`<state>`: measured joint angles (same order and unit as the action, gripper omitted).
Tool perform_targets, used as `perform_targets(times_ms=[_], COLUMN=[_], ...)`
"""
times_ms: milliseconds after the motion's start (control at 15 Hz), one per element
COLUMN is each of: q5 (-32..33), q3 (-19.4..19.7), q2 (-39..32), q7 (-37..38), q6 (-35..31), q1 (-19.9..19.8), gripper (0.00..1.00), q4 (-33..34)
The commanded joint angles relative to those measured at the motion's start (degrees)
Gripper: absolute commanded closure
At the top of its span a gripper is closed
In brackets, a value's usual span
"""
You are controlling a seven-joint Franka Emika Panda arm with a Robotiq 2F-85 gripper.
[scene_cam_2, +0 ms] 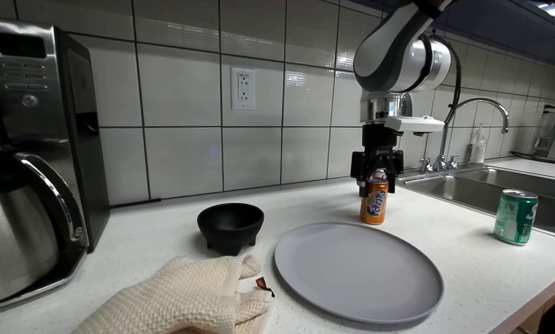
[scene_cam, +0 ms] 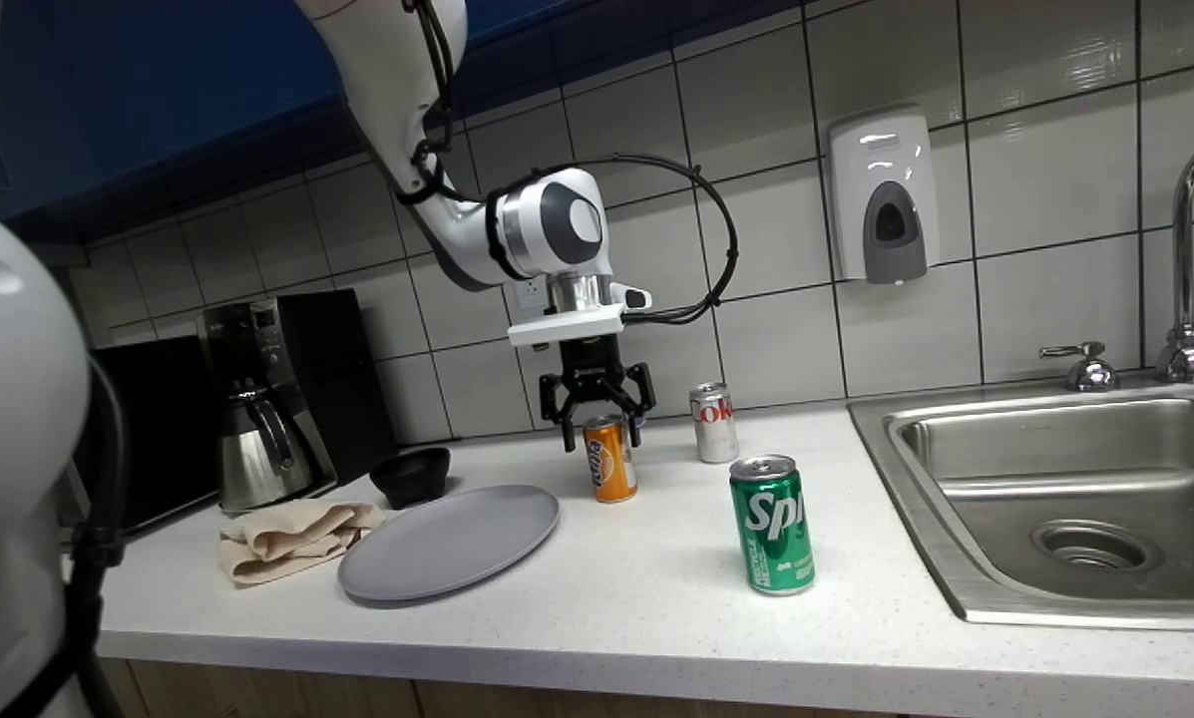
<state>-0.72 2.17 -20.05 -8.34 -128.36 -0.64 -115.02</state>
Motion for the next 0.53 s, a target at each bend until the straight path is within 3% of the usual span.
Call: perform_targets(times_ms=[0,200,467], q5=[0.3,0.42,0.55], q3=[-0.98,-0.96,-0.87], q2=[-1.35,-1.69,-1.13], q7=[-1.47,-1.47,-1.22], q6=[2.76,2.99,3.05], q1=[-1.1,-1.1,-1.05], gripper=[0.32,0.58,0.62], q4=[2.98,3.39,3.23])
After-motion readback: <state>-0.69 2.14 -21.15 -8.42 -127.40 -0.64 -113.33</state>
